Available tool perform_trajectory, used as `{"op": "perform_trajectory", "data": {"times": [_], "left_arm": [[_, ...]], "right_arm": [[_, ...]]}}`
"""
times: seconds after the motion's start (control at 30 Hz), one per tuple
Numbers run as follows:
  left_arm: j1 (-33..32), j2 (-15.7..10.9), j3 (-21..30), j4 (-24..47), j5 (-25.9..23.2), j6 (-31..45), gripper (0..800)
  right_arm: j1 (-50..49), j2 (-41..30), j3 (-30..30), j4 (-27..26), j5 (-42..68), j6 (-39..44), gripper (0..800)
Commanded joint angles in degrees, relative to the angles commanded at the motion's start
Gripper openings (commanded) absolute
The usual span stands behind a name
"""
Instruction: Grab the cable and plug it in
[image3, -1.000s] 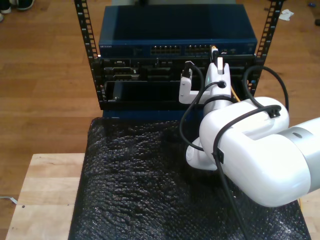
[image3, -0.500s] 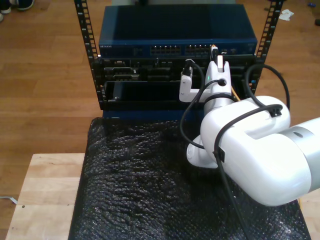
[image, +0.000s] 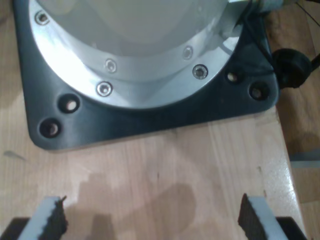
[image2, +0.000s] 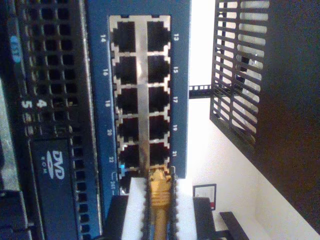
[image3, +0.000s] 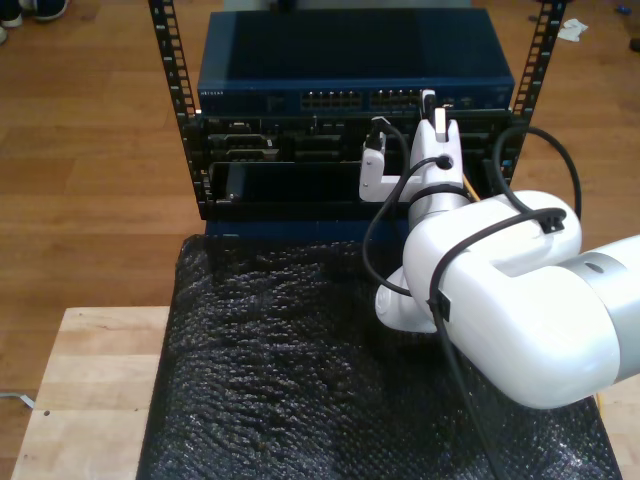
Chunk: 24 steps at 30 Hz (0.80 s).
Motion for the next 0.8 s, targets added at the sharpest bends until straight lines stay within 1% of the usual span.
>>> {"op": "perform_trajectory", "data": {"times": [0.07,0.17,0.27,0.53,0.7,0.8], "left_arm": [[0.00,0.00,0.00,0.00,0.00,0.00,800],[-0.09,0.00,0.00,0.00,0.00,0.00,800],[0.00,0.09,0.00,0.00,0.00,0.00,800],[0.00,0.00,0.00,0.00,0.00,0.00,800],[0.00,0.00,0.00,0.00,0.00,0.00,800],[-0.09,0.00,0.00,0.00,0.00,0.00,800]], "right_arm": [[0.00,-0.44,1.05,-0.26,0.00,0.00,244],[0.09,-2.73,3.08,-0.44,0.00,0.26,295],[0.44,-4.75,5.19,-0.44,0.70,0.70,310],[2.02,-12.04,13.89,-0.35,4.22,0.79,351],[2.11,-17.41,19.08,-0.35,8.79,0.79,378],[2.11,-21.45,21.71,-0.44,13.10,0.70,418]]}}
